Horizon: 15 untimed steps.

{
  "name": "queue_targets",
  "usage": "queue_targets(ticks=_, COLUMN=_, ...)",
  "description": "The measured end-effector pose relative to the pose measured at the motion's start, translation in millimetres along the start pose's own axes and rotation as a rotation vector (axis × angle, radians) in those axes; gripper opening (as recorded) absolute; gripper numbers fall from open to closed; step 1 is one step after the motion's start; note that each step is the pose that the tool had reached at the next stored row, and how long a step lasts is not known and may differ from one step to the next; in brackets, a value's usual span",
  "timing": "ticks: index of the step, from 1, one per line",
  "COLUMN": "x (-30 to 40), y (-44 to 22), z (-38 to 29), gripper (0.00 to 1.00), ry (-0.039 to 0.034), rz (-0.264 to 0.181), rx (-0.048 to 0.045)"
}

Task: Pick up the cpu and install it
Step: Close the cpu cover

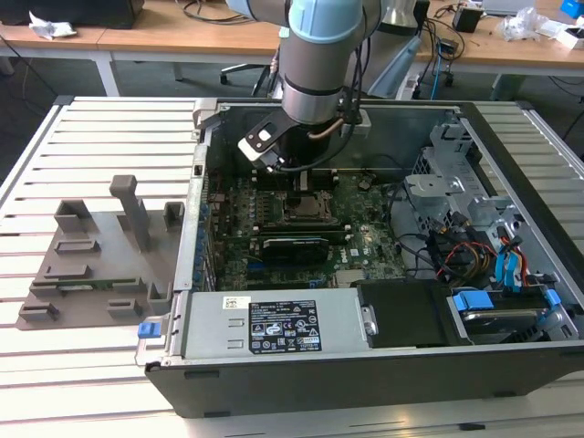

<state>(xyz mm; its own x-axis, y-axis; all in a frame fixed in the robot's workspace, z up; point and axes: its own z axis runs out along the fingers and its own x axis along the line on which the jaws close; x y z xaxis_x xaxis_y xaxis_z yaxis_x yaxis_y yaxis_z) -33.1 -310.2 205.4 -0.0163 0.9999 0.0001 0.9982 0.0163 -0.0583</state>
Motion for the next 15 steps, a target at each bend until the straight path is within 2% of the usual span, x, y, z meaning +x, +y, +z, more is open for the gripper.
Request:
queue_targets(ticks=3, x=-0.2, y=10.0, z=-1.9, gripper=0.11, ry=0.0009, rz=-0.003, rx=0.0014)
queue_targets(ticks=4, x=-0.2, y=10.4, z=-3.5, gripper=0.11, ry=0.0011, rz=-0.003, rx=0.0017)
queue_targets(ticks=7, x=-0.2, y=9.9, z=-15.0, gripper=0.11, ry=0.0009, rz=-0.004, rx=0.0019)
queue_targets(ticks=9, x=-0.2, y=9.3, z=-19.3, gripper=0.11, ry=-0.0004, rz=-0.024, rx=0.0019)
queue_targets(ticks=11, x=-0.2, y=8.5, z=-33.4, gripper=0.11, ry=-0.0006, rz=-0.029, rx=0.0019)
queue_targets(ticks=12, x=-0.2, y=8.2, z=-37.5, gripper=0.11, ry=-0.0007, rz=-0.029, rx=0.0019)
queue_targets(ticks=15, x=-0.2, y=7.9, z=-43.5, gripper=0.11, ry=-0.0003, rz=-0.029, rx=0.0017)
